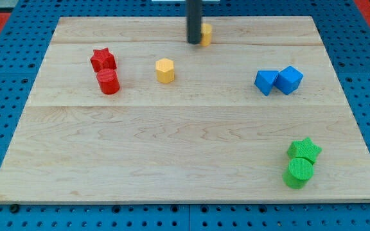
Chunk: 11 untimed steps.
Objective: Move the yellow heart to the top right of the yellow hexagon
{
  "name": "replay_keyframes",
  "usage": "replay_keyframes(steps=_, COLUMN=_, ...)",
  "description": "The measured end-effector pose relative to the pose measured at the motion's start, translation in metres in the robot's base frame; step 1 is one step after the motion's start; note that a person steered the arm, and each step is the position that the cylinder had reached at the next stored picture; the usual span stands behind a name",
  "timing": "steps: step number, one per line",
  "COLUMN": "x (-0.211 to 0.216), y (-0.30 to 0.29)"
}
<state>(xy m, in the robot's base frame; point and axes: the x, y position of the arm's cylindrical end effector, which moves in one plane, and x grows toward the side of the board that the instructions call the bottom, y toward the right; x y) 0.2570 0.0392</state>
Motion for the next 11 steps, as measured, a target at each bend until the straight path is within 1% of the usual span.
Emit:
replay_keyframes(steps=1, x=-0.008, y=0.015)
replay_keyframes(steps=2, x=0.013, y=0.028)
replay_keyframes(steps=3, x=0.001, y=0.096)
replay_keyframes(steps=4, x=-0.048, y=0.124)
replay_keyframes(steps=5, x=-0.064, y=0.086)
replay_keyframes(steps=6, x=-0.037, y=0.058)
replay_keyframes(steps=7, x=-0.032, y=0.004)
replay_keyframes(steps=8, x=-0.047, y=0.0)
replay_keyframes(steps=10, x=-0.022, y=-0.066)
replay_keyframes(steps=11, x=-0.009, y=-0.039)
